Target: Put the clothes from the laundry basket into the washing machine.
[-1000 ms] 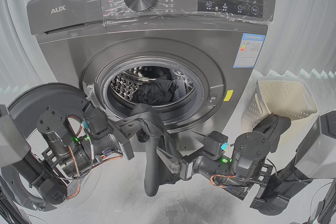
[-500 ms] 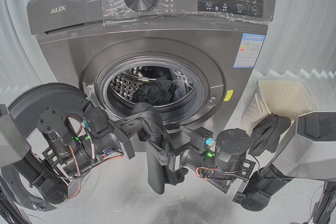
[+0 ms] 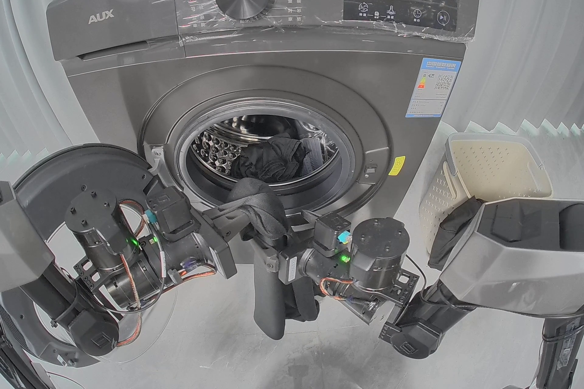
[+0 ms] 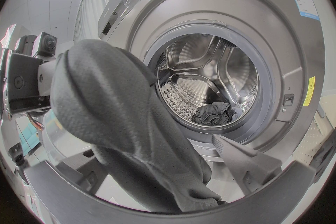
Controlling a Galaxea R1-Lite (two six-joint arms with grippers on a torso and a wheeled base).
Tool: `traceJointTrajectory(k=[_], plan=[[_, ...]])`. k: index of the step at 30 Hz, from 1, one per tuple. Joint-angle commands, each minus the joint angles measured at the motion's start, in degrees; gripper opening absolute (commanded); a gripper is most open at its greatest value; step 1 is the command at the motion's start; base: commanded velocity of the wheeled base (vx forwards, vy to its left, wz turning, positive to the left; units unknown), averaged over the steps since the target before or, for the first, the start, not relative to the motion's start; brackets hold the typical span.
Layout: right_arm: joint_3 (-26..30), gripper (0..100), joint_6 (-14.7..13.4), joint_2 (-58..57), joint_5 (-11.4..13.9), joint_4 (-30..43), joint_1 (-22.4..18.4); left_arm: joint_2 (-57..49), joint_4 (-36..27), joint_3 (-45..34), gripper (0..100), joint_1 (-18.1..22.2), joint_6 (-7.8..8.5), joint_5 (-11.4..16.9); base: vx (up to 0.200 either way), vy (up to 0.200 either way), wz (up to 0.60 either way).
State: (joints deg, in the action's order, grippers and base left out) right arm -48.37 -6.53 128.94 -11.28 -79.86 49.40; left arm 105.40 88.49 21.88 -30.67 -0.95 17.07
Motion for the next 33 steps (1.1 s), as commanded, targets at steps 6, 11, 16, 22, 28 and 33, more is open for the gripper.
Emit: traceJointTrajectory(k=[6,11,16,22,28,33], plan=[[-1.55,0,-0.15,0.7,-0.06,-1.09,-0.18,0.16,-0.07,-0.17,0,0.0,-0.19,-0.1,0.0,0.0,0.0],[-0.76,0,-0.5,-0.09,-0.15,-1.17,1.32,1.91,0.01,-0.17,0,0.0,-0.81,-0.1,0.0,0.0,0.0],[1.18,0,-0.85,-0.27,-0.59,-1.44,4.3,4.38,-0.25,2.02,100,-0.88,-0.81,-0.37,0.0,0.0,0.0],[4.34,0,-0.85,-0.97,-0.68,-2.49,6.24,7.8,0.1,4.22,100,-0.97,-0.81,-1.51,0.0,0.0,0.0],[4.51,0,-1.64,-2.2,-0.76,-3.37,6.15,7.72,0.1,3.69,100,-0.88,-0.81,-1.6,0.0,0.0,0.0],[4.69,0,-2.43,-3.61,-1.64,-2.93,4.3,6.84,0.19,3.78,100,0.53,-1.07,-1.51,0.0,0.0,0.0]])
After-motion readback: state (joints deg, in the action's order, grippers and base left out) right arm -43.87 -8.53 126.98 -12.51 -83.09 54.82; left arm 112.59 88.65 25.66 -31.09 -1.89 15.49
